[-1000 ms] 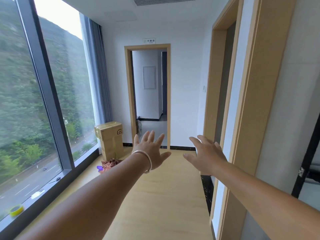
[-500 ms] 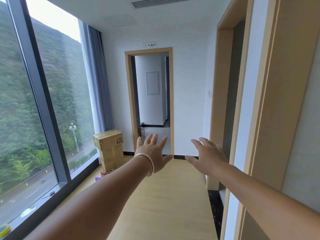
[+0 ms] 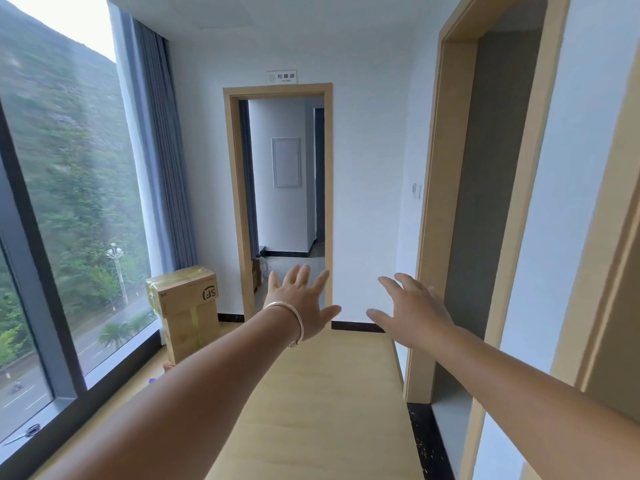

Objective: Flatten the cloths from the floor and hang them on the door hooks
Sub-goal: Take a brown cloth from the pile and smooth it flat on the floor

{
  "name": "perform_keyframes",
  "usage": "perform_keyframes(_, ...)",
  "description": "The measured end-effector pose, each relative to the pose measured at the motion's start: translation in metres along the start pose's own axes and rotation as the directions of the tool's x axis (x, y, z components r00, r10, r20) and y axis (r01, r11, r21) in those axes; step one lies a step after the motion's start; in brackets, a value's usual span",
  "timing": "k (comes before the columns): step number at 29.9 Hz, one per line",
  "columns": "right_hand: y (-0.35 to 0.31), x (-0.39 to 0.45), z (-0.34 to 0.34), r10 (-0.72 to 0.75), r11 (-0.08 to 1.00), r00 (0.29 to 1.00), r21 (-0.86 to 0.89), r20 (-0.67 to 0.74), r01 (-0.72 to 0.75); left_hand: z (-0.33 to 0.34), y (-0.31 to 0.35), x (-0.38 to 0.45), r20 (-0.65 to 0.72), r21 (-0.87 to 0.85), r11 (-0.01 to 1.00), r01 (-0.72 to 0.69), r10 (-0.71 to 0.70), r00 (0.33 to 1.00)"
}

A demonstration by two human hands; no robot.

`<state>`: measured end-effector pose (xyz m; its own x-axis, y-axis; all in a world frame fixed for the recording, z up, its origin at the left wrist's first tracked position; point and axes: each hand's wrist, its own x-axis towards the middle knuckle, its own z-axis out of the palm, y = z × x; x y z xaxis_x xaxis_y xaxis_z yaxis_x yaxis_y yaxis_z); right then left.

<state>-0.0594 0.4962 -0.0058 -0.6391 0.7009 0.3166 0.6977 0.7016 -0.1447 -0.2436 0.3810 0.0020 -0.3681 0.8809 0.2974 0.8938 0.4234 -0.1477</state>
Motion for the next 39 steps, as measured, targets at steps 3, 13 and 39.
perform_keyframes(3, -0.006, 0.052, 0.012, 0.015, 1.000, 1.000, -0.006, -0.002, -0.015, 0.013, -0.022, 0.053, 0.014, -0.048, 0.999, 0.013, -0.013, 1.000)
perform_keyframes(13, -0.014, 0.186, 0.058, 0.038, 0.999, 0.999, -0.020, 0.017, -0.038, 0.064, -0.073, 0.174, 0.043, -0.056, 0.998, 0.004, -0.002, 0.999)
perform_keyframes(39, 0.119, 0.584, 0.191, 0.015, 1.000, 0.999, -0.003, 0.045, -0.014, 0.208, -0.085, 0.583, 0.058, -0.007, 0.999, -0.038, 0.039, 0.998)
